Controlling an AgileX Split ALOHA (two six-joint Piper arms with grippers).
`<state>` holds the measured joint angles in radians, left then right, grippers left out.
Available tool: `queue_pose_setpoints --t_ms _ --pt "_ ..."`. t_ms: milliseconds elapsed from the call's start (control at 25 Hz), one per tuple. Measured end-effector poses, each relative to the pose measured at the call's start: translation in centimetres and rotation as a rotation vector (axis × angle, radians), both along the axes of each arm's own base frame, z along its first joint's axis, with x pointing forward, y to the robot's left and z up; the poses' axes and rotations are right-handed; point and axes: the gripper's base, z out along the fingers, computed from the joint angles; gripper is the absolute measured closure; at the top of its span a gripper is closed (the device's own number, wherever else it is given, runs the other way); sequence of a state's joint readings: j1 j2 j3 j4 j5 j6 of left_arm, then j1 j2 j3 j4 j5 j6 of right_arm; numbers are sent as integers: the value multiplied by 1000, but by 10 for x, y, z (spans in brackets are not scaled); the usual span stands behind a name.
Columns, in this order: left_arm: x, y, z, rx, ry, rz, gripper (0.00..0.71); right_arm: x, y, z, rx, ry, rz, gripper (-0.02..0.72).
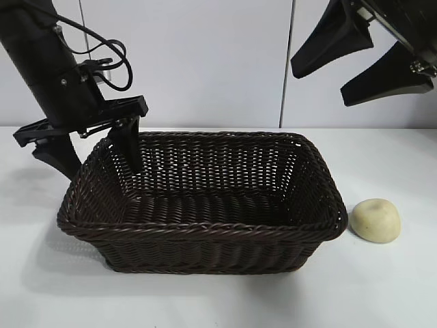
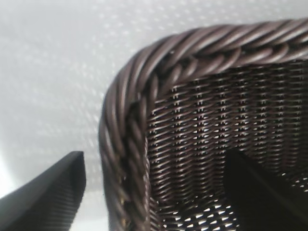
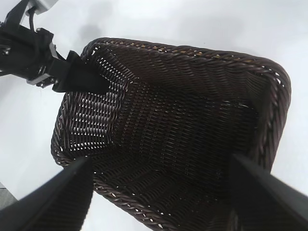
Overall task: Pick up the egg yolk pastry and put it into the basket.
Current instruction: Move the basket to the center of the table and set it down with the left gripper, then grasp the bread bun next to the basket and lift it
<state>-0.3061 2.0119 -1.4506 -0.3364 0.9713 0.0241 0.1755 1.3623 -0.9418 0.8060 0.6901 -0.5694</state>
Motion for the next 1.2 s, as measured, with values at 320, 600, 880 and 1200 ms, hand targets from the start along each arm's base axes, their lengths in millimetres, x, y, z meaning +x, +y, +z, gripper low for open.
queue_pose_setpoints --t_ms 320,600,880,1200 --pt "-2 8 61 67 -98 -76 112 -1 0 0 -1 5 6 142" --pt "3 31 79 203 -130 -88 107 -2 1 -1 0 15 15 142" --pt "16 97 80 228 -100 75 107 -2 1 -1 0 18 18 142" --pt "13 115 84 233 -81 102 107 -2 1 -1 -2 18 19 142"
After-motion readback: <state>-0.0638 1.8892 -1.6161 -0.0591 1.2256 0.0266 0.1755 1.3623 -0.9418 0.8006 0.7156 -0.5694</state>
